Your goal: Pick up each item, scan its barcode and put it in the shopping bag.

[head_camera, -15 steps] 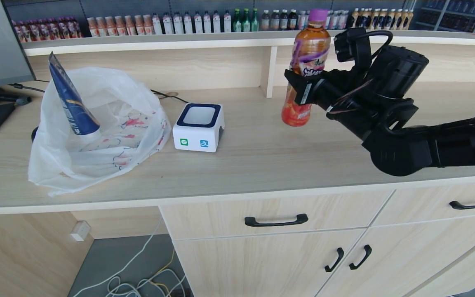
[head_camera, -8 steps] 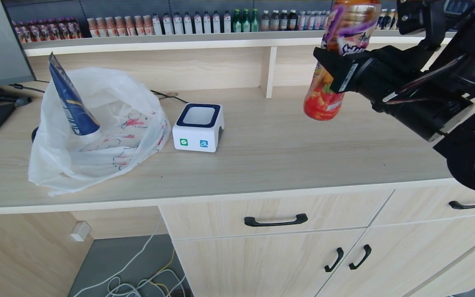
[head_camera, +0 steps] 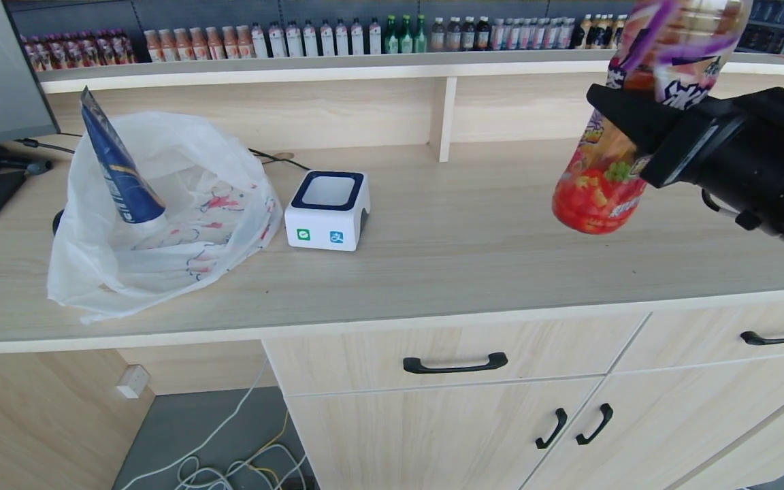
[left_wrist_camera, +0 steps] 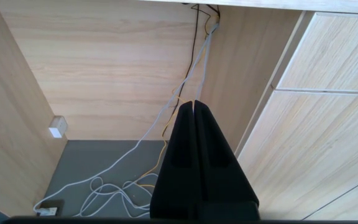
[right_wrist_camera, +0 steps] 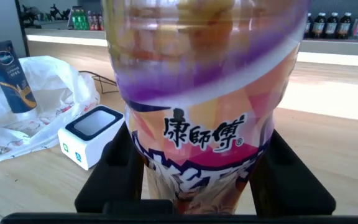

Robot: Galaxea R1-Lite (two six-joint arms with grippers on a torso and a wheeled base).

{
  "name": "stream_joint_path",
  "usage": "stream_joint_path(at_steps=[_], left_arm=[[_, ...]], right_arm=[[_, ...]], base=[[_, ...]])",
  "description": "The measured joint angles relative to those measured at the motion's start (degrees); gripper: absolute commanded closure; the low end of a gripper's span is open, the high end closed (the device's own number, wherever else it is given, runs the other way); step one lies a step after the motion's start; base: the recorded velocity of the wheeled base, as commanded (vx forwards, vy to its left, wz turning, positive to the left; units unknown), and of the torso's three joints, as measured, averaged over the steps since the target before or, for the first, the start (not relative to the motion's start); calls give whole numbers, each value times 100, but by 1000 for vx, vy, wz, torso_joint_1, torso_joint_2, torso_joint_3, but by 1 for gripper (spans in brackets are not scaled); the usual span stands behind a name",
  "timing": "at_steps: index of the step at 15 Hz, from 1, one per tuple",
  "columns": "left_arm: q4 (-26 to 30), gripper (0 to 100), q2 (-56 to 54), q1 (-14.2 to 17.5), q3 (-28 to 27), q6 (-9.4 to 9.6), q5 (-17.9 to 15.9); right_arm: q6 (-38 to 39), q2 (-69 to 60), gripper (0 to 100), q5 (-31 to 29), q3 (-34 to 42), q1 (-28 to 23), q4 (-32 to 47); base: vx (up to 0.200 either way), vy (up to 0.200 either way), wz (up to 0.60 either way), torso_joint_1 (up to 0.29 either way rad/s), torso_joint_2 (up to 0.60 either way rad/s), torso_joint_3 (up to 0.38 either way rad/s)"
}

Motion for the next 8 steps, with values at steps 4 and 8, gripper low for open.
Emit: stream_joint_path(at_steps=[4,8], left_arm=[[0,100,0,0,0,0,0],[0,100,0,0,0,0,0]], right_arm=[[-17,-480,100,0,1020,67,-629],[-457,-856,100,-6,1704,369,-886]], base=[[0,0,0,0,0,0],[0,0,0,0,0,0]])
